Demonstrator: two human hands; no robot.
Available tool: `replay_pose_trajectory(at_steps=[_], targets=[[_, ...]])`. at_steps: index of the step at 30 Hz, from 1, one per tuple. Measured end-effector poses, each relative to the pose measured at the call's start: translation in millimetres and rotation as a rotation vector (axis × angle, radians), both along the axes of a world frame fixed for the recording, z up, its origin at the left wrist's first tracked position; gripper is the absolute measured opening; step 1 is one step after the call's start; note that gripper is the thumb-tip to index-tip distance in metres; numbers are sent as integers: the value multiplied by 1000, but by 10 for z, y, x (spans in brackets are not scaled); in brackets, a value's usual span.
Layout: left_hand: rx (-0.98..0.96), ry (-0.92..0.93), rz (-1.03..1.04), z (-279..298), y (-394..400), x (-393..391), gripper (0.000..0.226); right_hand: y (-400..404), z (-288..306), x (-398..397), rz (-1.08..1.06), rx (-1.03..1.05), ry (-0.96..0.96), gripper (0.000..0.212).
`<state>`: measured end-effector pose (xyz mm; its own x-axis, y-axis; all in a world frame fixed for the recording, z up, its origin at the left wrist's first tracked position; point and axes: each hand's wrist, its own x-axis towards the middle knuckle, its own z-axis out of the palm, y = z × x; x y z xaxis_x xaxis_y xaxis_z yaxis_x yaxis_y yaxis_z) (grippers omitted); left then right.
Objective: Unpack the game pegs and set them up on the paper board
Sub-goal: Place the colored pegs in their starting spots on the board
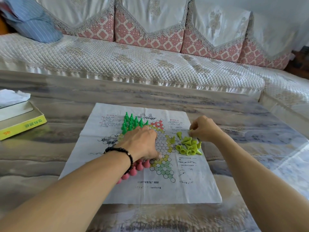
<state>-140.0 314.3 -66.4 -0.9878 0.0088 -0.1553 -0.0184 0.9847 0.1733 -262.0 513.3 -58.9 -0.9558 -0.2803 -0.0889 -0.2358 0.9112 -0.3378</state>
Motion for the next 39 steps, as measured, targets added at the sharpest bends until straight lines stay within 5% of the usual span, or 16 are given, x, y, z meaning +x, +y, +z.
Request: replay_pose_trajectory(at_steps=[6,11,15,29,39], targets=[[-1,-2,5,-9,-1,11,63,-145,197,21,122,-196,68,20],[10,2,-9,4,-14,26,57,-451,326,115,348,1,20,21],[5,-11,-12,18,-10,31,57,-576,309,123,336,25,29,9],[-1,43,-15,-27,-29,50,53,-754,148,142,445,246,64,12],[21,44,-2,-14,-12,77,46,-399,227,51,268,85,176,19]])
